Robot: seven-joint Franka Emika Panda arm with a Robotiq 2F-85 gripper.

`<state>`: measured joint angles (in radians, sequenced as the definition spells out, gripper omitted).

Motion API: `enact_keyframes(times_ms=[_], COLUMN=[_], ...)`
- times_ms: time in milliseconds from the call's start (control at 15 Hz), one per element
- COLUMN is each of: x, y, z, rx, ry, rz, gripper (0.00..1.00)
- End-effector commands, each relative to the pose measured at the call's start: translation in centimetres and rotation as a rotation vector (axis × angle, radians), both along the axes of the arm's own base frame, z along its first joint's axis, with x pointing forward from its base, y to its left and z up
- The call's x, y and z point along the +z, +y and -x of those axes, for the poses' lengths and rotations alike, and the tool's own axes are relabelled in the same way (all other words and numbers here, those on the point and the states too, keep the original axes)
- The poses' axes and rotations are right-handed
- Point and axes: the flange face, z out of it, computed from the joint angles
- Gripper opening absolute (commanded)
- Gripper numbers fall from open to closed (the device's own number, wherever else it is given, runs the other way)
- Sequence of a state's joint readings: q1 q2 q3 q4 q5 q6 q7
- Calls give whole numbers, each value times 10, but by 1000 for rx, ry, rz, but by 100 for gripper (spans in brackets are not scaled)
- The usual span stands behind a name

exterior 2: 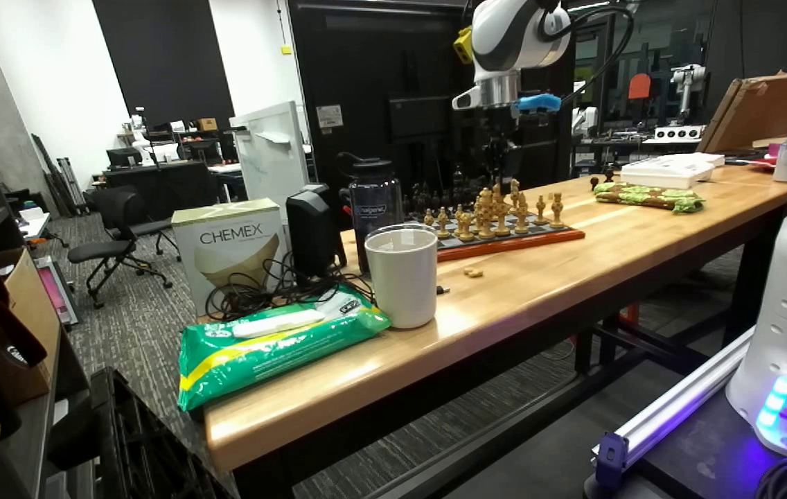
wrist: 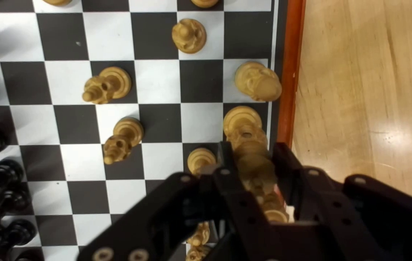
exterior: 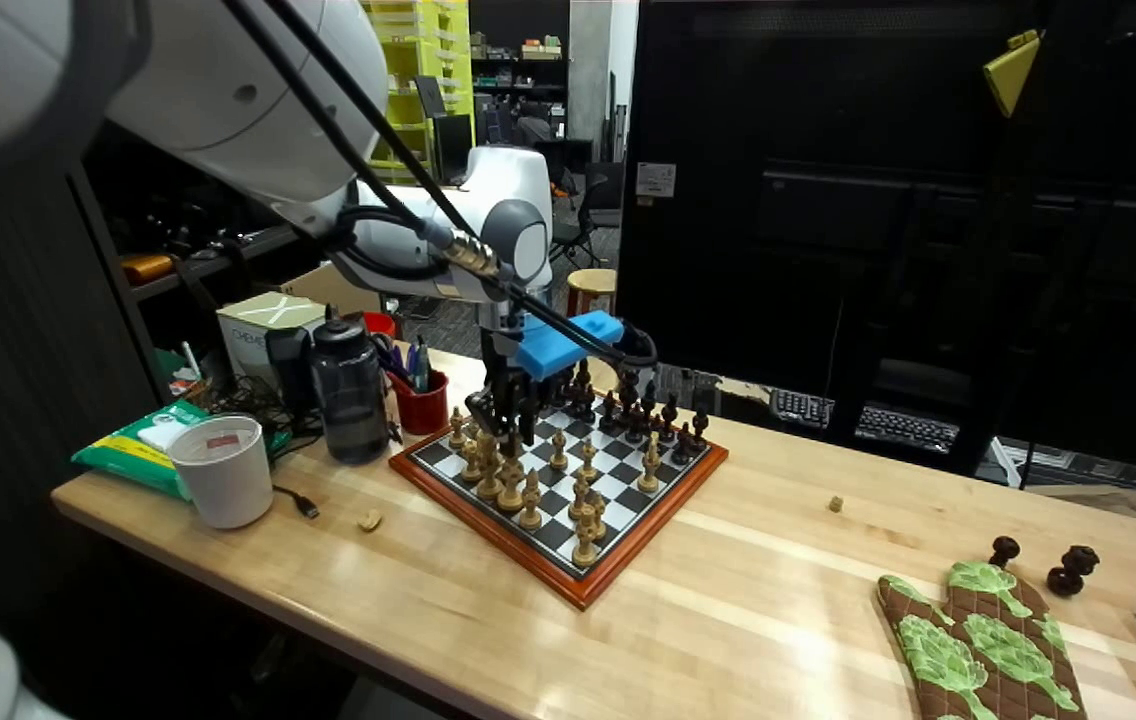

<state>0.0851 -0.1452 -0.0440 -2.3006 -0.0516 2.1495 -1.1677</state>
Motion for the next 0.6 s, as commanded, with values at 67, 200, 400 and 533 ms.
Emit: enact_keyframes(times_ms=[67, 200, 400, 533], x=[7, 7, 9, 13], y=[-2, -1, -2, -3], z=[-2, -2, -2, -1], rx=[13, 14, 12, 4], ry=[7, 8, 15, 13], rz=[-11, -11, -17, -17], gripper=[8, 8, 8, 8])
